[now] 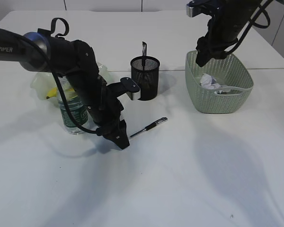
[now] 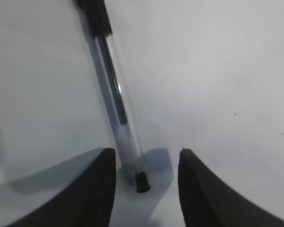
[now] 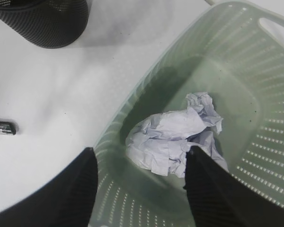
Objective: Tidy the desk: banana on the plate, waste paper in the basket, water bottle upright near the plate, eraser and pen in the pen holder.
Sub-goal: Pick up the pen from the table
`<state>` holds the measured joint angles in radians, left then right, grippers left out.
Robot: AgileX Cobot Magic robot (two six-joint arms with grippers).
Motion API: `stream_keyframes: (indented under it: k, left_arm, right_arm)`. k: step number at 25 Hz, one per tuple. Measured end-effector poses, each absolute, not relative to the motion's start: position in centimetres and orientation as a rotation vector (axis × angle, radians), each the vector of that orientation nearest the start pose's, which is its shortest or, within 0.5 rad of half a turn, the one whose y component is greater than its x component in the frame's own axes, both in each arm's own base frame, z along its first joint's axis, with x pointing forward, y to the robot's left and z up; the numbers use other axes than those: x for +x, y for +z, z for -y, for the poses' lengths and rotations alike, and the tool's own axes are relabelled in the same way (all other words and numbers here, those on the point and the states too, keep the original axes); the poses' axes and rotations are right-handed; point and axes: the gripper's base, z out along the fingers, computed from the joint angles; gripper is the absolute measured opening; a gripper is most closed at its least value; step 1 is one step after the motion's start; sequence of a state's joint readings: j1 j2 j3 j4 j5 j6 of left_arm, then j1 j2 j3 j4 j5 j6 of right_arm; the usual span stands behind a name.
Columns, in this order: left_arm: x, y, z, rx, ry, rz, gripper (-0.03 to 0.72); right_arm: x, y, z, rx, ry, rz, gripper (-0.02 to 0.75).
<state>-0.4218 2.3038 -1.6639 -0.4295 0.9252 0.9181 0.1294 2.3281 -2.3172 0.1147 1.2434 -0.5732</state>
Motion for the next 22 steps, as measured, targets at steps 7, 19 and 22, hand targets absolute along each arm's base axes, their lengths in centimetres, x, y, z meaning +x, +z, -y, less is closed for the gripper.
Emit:
stream_keyframes:
  k: [7, 19, 22]
  left_arm:
    - [40.5, 11.3, 21.5, 1.530, -0.472, -2.493, 0.312]
    - [41.5, 12.8, 23.7, 1.617, -0.423, -2.414, 0.307]
    - [41.4, 12.8, 23.8, 1.621, -0.423, -2.415, 0.307]
  right_arm:
    - [50.1, 26.0, -7.5, -0.918, 0.033, -2.563, 0.442]
    - [50.1, 26.0, -7.5, -0.918, 0.033, -2.563, 0.442]
    - [50.1, 26.0, -7.5, -0.918, 0.033, -2.563, 0.442]
